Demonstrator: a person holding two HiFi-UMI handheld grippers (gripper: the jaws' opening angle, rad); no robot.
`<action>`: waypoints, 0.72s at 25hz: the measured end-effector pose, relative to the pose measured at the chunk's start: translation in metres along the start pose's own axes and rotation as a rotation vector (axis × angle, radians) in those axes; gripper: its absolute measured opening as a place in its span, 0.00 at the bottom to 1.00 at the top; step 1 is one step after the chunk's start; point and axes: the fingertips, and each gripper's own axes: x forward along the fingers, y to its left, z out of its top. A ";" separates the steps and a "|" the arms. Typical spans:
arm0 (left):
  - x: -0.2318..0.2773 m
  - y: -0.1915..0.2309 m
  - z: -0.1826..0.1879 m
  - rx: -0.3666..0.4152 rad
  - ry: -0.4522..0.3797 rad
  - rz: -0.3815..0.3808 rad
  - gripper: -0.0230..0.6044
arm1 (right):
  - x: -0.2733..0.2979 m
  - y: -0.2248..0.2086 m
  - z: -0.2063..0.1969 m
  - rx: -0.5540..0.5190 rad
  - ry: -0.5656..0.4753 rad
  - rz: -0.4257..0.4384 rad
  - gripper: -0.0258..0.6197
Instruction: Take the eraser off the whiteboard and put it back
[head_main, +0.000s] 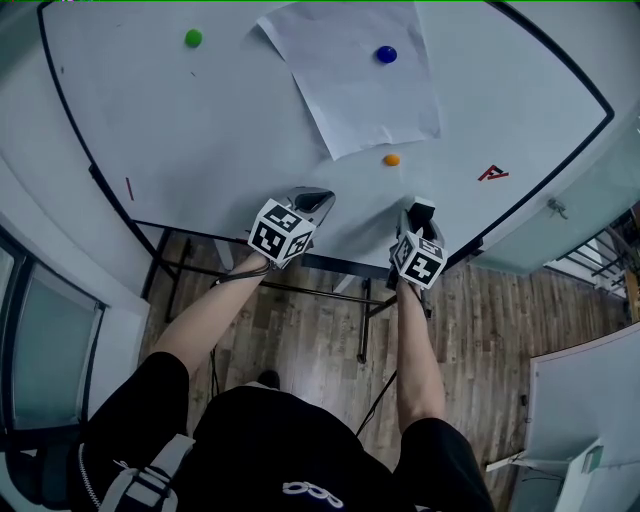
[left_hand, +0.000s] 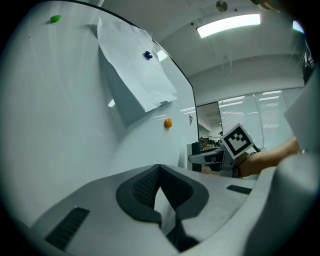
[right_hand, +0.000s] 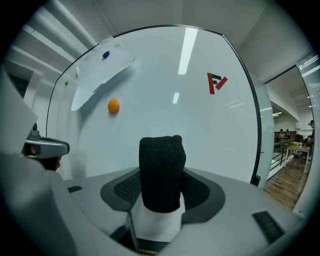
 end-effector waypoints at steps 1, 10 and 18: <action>-0.001 -0.003 0.000 -0.001 -0.001 0.000 0.05 | -0.004 0.000 -0.001 0.001 -0.001 0.004 0.41; -0.020 -0.039 0.003 -0.038 -0.029 0.013 0.05 | -0.044 -0.002 -0.008 0.009 -0.004 0.040 0.41; -0.046 -0.081 0.007 -0.082 -0.064 0.043 0.05 | -0.104 -0.022 -0.020 -0.027 -0.003 0.046 0.41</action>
